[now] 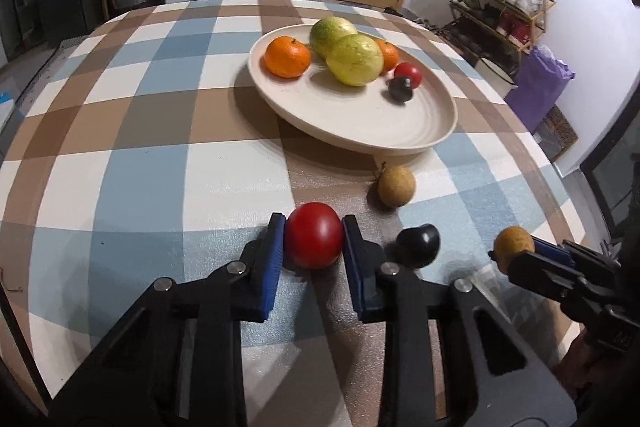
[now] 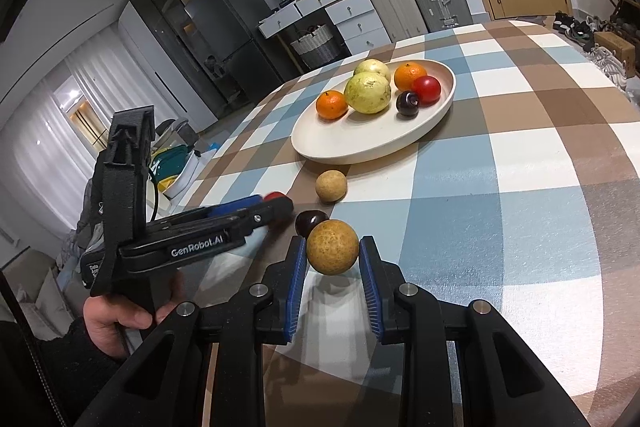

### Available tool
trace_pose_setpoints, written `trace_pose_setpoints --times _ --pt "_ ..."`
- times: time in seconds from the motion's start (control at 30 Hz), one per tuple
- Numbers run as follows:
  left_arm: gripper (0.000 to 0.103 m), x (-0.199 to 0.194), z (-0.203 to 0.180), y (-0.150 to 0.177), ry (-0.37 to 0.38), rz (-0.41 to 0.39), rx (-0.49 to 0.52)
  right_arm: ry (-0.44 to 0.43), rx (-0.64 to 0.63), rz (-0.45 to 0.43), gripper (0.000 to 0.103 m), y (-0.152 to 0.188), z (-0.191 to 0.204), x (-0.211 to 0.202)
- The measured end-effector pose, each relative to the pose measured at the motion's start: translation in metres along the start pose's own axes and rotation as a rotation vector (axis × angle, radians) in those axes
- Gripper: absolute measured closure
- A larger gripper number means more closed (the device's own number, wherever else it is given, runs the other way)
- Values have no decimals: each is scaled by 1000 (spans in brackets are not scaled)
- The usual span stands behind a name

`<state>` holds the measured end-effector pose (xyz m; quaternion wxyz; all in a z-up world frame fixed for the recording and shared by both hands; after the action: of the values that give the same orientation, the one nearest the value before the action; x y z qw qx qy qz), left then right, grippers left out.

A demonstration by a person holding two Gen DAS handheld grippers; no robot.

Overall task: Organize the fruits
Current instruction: 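Carry the red tomato and tan fruit over the plate with both tools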

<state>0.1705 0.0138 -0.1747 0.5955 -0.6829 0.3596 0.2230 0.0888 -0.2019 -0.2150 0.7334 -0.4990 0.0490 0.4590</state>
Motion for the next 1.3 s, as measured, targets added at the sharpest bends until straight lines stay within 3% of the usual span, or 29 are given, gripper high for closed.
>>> trace_pose_setpoints --times 0.77,1.3 --pt "78 -27 -8 -4 47 -33 34 -9 -26 12 76 -8 8 4" --pt "78 -28 -4 -53 79 -62 22 -37 -33 -14 76 -57 13 21"
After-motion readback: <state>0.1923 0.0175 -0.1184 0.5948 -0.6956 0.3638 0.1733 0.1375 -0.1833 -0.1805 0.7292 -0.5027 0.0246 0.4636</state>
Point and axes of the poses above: each gripper's, at about its wrist camera, not at the fingertips, and x roughly the way its jaws point, z to its left, y to its underside, the point moved 5 cm from there along x, roughly the way its jaws point, and after that the axes turned 4 degrees about -z, right-handed, at the moved point
